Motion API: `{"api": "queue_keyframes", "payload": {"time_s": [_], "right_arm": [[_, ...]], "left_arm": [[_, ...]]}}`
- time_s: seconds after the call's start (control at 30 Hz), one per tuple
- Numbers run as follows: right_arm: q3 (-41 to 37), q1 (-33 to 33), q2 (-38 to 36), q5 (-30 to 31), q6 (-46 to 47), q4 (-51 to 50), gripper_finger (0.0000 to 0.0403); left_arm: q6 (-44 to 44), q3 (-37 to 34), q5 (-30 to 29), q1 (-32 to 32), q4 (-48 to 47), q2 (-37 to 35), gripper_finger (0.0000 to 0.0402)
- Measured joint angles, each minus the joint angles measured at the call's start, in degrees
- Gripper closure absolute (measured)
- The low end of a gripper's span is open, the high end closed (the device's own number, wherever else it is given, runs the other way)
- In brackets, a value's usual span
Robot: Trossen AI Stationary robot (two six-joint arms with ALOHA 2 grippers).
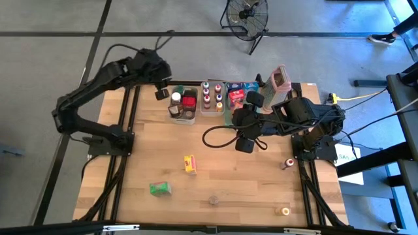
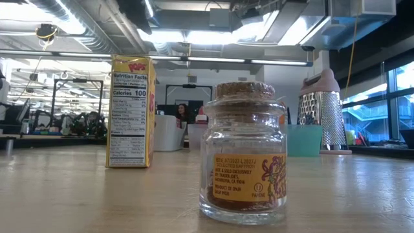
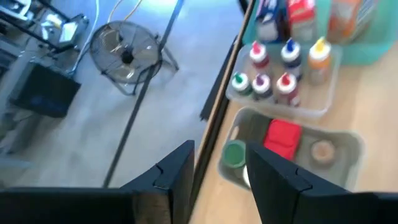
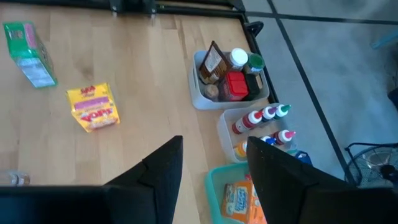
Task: Pick & Place Kitchen Items
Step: Put the red food coloring bottle into the transparent bin
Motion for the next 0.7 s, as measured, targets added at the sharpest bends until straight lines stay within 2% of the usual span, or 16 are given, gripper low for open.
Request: {"api": "queue_keyframes", "payload": {"time_s": [0.2,0.47,0.6,0.7], "right_arm": [[0.00,0.00,0.00,-0.39,0.01,3.61,0.0222],[0.00,0.02,0.00,-8.92,0.03,6.03,0.0222],[0.00,0.04,0.00,-16.68,0.04,8.44,0.0222],[0.00,0.09,0.00,-25.81,1.08,9.11,0.0222]], "left_arm": [[-2.83,0.00,4.71,-0.07,0.00,-2.91,0.0263],[-9.58,0.00,12.45,-0.45,-0.67,-4.32,0.0263],[-12.06,0.00,14.59,-1.78,-1.64,-4.28,0.0263],[-12.45,0.00,15.27,-3.26,-2.16,-4.26,0.0263]]}}
